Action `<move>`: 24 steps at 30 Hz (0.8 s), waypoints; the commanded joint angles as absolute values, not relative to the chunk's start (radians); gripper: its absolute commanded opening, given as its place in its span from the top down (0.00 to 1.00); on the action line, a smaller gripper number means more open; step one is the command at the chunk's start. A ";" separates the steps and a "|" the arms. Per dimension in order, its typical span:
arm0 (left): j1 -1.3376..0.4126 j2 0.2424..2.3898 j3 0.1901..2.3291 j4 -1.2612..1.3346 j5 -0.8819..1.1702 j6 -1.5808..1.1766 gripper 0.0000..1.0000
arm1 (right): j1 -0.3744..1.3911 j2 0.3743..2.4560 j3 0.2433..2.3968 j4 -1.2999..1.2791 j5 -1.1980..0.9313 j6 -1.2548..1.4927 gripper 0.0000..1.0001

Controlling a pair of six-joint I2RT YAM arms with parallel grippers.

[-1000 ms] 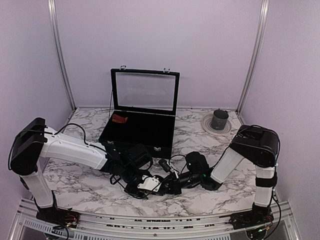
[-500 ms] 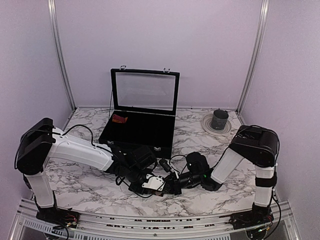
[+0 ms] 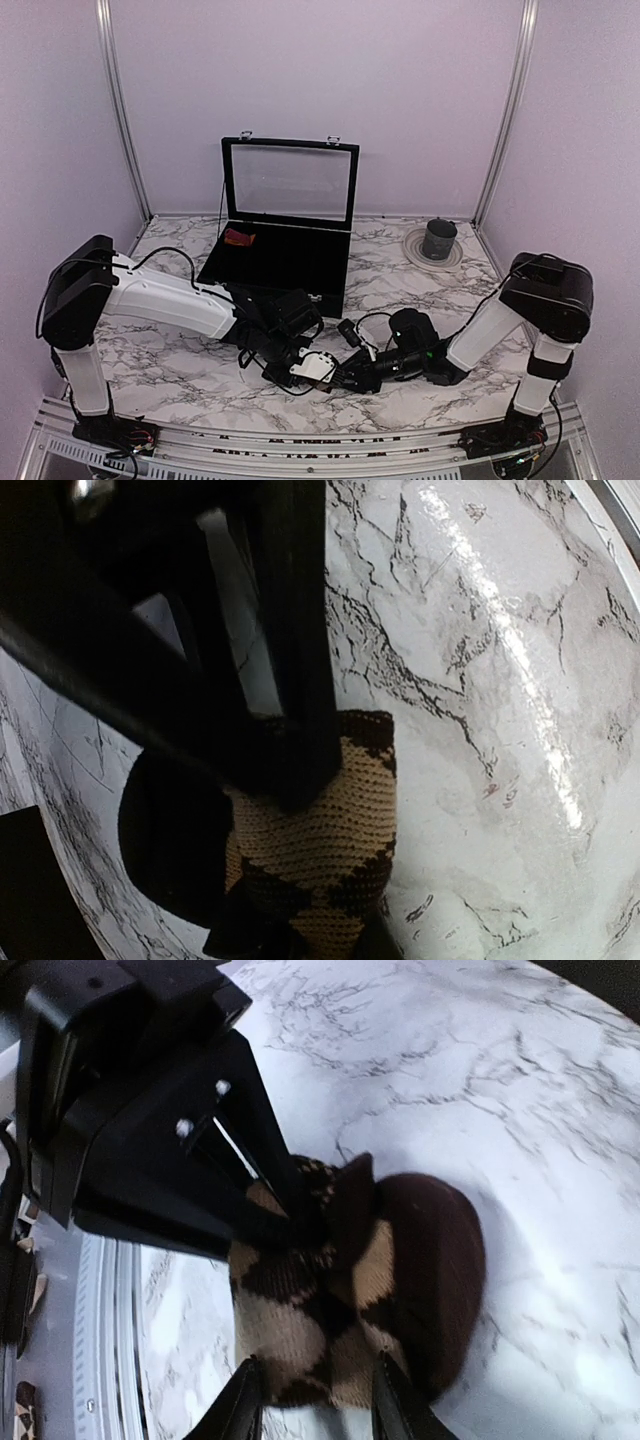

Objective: Roll the socks
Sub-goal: Roll the sock at the center of the board.

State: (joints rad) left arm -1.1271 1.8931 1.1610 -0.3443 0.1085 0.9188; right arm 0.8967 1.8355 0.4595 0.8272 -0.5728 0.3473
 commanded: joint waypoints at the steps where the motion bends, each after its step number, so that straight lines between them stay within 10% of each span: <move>1: -1.132 1.990 1.154 -0.658 0.163 0.894 0.92 | 0.880 1.727 0.355 0.558 -0.311 0.284 0.62; 2: -1.133 1.996 1.169 -0.681 0.174 0.888 0.92 | 0.881 1.695 0.343 0.558 -0.291 0.279 0.60; 4: -1.134 2.012 1.196 -0.728 0.192 0.871 0.92 | 0.881 1.636 0.329 0.542 -0.252 0.261 0.03; 5: -1.135 2.019 1.213 -0.754 0.202 0.863 0.92 | 0.881 1.608 0.320 0.542 -0.228 0.253 0.01; 16: -1.132 2.101 1.378 -0.971 0.382 0.776 0.91 | 0.899 1.080 0.089 0.688 0.142 0.480 0.00; 24: -1.068 2.285 1.538 -1.126 0.507 0.704 0.91 | 1.186 1.099 0.169 0.519 0.239 0.131 0.10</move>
